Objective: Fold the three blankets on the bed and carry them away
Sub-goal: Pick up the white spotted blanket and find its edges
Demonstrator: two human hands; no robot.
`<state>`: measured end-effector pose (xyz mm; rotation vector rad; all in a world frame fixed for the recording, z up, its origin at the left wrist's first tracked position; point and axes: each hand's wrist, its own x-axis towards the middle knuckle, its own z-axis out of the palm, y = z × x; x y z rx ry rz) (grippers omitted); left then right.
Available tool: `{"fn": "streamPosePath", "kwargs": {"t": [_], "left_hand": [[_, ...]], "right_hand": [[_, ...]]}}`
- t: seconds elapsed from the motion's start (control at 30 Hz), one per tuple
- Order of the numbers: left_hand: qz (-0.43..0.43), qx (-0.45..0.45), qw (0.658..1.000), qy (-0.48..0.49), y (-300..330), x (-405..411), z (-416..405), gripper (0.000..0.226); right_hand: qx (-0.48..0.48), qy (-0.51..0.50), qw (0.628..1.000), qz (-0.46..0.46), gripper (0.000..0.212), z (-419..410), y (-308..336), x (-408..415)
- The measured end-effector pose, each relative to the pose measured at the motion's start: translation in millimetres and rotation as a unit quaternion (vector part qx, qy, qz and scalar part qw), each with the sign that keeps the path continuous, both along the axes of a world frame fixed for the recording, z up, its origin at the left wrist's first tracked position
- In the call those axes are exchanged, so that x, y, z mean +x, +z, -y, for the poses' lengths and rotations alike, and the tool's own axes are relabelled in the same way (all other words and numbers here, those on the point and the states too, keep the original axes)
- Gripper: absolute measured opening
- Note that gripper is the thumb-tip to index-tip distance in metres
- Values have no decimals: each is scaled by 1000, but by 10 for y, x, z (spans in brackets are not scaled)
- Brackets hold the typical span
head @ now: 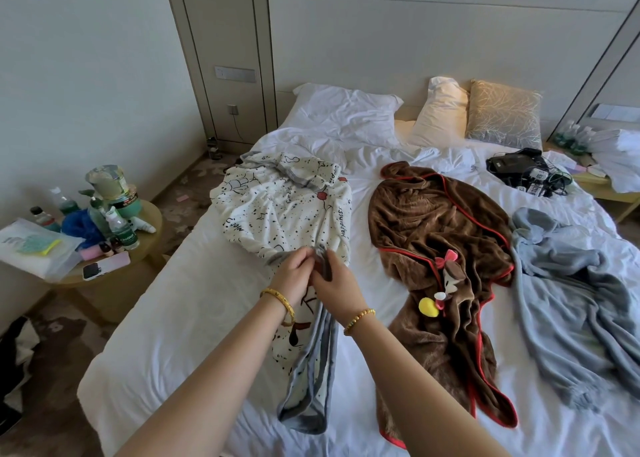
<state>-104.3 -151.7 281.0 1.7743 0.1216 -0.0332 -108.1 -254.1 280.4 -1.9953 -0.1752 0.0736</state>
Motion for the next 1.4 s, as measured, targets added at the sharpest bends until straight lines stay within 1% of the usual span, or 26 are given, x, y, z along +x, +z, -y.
{"fn": "streamPosePath", "kwargs": {"t": [0.1,0.17,0.23,0.27,0.3,0.33,0.37,0.4,0.43,0.47,0.53,0.57,0.63,0.67,0.73,0.8,0.83,0.93,1.0,1.03,1.1,1.13,1.2,1.27,1.33,1.4], "left_hand": [[-40,-52,998,-15,17,-3,5,33],[-68,-69,995,-1,33,-11,-21,34],[-71,-66,995,0,33,0,-68,35],[-67,-47,997,-7,40,0,-86,34],[-53,3,999,-13,49,9,-108,30],[-29,87,996,-21,64,25,-126,24],[-4,182,983,-35,80,44,-135,25],[20,258,964,-53,85,73,-133,31],[37,305,949,-75,92,105,-128,36],[42,331,937,-99,107,135,-121,33],[12,349,928,-134,161,171,-113,18],[-11,352,925,-141,182,181,-125,15],[-25,358,922,-146,213,204,-132,21],[-12,361,921,-148,227,209,-112,20],[40,371,917,-139,253,209,-34,11],[98,379,914,-104,308,211,55,10],[123,371,917,-82,344,215,95,10],[179,300,937,-14,505,244,227,13],[205,227,952,20,668,265,308,18],[224,185,957,26,759,268,336,15],[270,111,955,44,915,268,330,8],[292,83,951,66,967,271,288,10],[320,54,937,126,1015,269,132,12],[302,92,931,180,958,285,-81,11],[212,164,945,189,805,304,-282,8],[100,214,962,138,577,291,-417,12]], "right_hand": [[-18,-12,1000,8,15,55,-27,34],[-26,12,1000,8,18,123,-26,73],[-22,40,999,4,16,200,-20,116],[-13,48,999,-3,15,235,-14,133],[-6,54,998,-8,14,264,-10,147],[-9,61,998,-9,12,281,-8,156],[-18,69,997,-10,10,286,-3,162],[-25,75,997,-16,10,284,8,165],[-20,78,996,-27,12,278,21,168],[-14,79,996,-32,13,279,32,175],[-19,70,997,-15,13,303,61,199],[-18,62,998,-5,13,326,73,207],[-6,42,999,-7,15,365,76,212],[4,30,999,-18,16,376,65,208],[31,5,998,-51,20,392,38,209],[42,-9,995,-85,22,411,15,226],[32,-14,995,-94,19,421,-1,233],[17,-67,992,-107,14,411,-70,227],[29,-113,987,-107,22,388,-139,210],[19,-133,986,-102,25,386,-173,203],[-20,-161,982,-94,27,430,-250,198],[-44,-168,980,-92,25,478,-293,202],[-99,-186,972,-102,21,628,-369,210],[-158,-203,959,-118,18,811,-433,210],[-178,-212,954,-117,16,946,-474,197],[-148,-207,961,-103,13,973,-477,194]]}}
